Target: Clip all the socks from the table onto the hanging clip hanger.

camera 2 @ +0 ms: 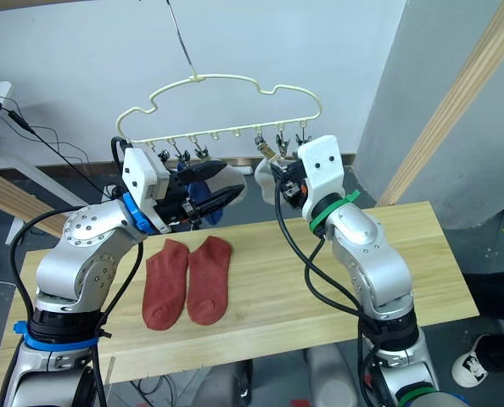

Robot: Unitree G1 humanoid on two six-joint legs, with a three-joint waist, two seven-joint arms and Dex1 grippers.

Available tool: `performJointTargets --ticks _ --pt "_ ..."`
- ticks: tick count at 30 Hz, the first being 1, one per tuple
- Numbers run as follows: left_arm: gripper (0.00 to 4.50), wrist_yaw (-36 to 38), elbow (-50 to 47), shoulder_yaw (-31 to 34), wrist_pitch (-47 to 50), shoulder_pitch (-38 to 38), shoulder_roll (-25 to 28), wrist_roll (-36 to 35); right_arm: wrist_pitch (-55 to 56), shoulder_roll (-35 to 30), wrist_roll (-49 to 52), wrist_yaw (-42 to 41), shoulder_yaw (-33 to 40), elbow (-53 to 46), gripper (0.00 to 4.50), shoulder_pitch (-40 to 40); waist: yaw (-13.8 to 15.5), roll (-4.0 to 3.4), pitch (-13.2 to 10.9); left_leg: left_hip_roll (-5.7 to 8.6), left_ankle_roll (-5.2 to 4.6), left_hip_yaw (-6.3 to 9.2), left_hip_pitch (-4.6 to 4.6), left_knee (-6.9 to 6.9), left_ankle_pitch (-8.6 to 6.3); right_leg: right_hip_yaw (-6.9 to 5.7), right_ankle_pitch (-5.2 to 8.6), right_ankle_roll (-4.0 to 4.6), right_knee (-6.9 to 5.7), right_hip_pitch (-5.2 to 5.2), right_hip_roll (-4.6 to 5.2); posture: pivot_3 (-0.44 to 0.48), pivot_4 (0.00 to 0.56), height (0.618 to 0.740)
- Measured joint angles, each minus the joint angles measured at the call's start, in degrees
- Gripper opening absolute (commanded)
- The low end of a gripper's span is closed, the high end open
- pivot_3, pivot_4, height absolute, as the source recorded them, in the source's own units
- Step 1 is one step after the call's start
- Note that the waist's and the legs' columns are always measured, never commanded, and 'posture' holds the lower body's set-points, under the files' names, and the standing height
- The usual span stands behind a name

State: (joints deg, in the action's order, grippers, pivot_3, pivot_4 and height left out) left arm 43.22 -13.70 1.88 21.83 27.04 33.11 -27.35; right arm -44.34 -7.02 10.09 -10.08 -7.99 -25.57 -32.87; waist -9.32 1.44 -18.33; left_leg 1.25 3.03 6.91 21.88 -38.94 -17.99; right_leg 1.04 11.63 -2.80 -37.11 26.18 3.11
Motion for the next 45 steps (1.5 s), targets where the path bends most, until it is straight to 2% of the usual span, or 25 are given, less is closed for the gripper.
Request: performJointTargets --ticks 21,45 --pt "2.84 1.2 0.0 -1.6 -1.1 0.0 -1.5 3.4 1.6 1.9 -2.1 1.2 -0.1 10.4 2.27 -6.3 0.0 0.0 0.0 0.0 0.0 0.0 0.01 0.0 0.0 0.0 0.0 0.0 -0.01 0.01 0.01 -0.234 0.325 0.731" --pt "2.84 1.3 0.1 -1.8 -2.2 -0.5 -2.0 5.3 12.2 1.6 -6.9 -2.4 -3.6 20.6 2.27 -10.8 0.0 0.0 0.0 0.01 0.0 -0.01 0.01 0.0 0.0 0.01 -0.01 0.0 -0.01 0.01 0.02 -0.223 0.328 0.731"
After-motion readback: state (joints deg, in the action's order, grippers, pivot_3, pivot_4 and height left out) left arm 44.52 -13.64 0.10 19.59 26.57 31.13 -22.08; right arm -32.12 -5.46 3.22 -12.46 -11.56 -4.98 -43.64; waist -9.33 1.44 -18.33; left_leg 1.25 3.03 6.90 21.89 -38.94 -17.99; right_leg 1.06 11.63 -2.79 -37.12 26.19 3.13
